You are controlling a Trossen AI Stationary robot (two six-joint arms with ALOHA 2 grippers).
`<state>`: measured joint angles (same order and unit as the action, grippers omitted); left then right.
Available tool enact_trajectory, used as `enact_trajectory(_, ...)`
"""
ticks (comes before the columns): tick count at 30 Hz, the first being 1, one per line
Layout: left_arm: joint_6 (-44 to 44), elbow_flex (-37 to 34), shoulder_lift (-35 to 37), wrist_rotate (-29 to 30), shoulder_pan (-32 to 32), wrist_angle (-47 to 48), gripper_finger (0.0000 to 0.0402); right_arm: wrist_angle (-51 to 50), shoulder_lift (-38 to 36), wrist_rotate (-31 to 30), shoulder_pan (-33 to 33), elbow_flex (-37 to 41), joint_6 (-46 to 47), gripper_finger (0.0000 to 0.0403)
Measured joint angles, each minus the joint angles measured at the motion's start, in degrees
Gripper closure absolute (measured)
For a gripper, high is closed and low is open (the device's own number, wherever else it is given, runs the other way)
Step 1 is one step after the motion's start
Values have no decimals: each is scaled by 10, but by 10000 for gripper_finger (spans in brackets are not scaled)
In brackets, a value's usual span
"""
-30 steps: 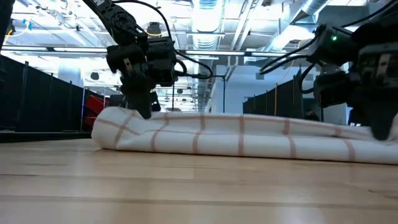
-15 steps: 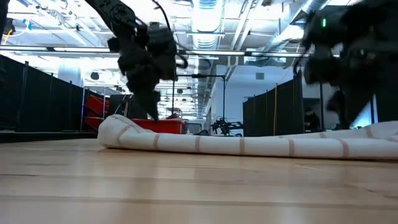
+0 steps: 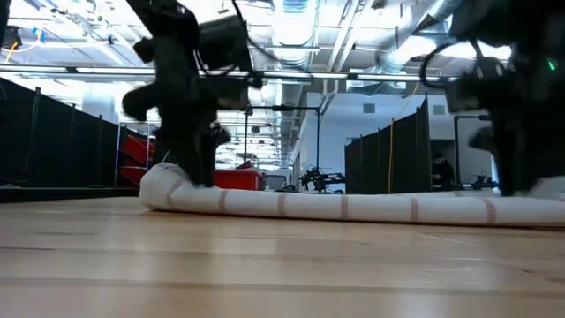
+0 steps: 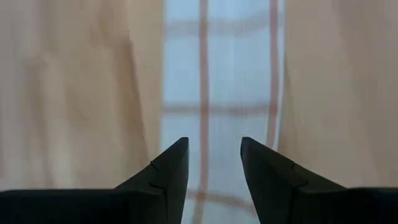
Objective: Roll towel
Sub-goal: Roll the towel
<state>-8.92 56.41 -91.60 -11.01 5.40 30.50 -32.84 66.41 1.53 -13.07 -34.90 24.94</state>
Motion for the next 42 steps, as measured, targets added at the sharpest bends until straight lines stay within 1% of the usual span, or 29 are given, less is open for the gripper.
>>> enact_trajectory(3,-14,-16,-28,28,-9,-9,270,-4,33,-2,-14,25,23,269)
enact_trajectory(5,-10,-30,-36,37,1,-12,270,-8,42,-3,-21,46,41,269)
enact_trajectory(10,26,-77,-29,33,24,-32,269,1,26,-16,-50,90,80,269)
enact_trajectory(14,60,-102,-28,22,27,-48,269,4,22,-31,-48,97,65,269)
enact_trajectory(19,113,-134,-13,23,25,-85,269,14,23,-33,9,99,10,269)
enact_trajectory(24,150,-176,33,24,28,-105,269,29,24,-35,81,99,-33,269)
enact_trajectory(30,173,-232,88,30,28,-112,269,57,25,-15,175,93,-117,269)
enact_trajectory(33,176,-259,112,39,30,-115,269,60,25,-5,214,90,-146,269)
enact_trajectory(37,175,-283,141,38,46,-114,269,64,28,17,248,86,-178,269)
enact_trajectory(42,149,-288,176,56,87,-101,269,74,42,30,259,83,-193,269)
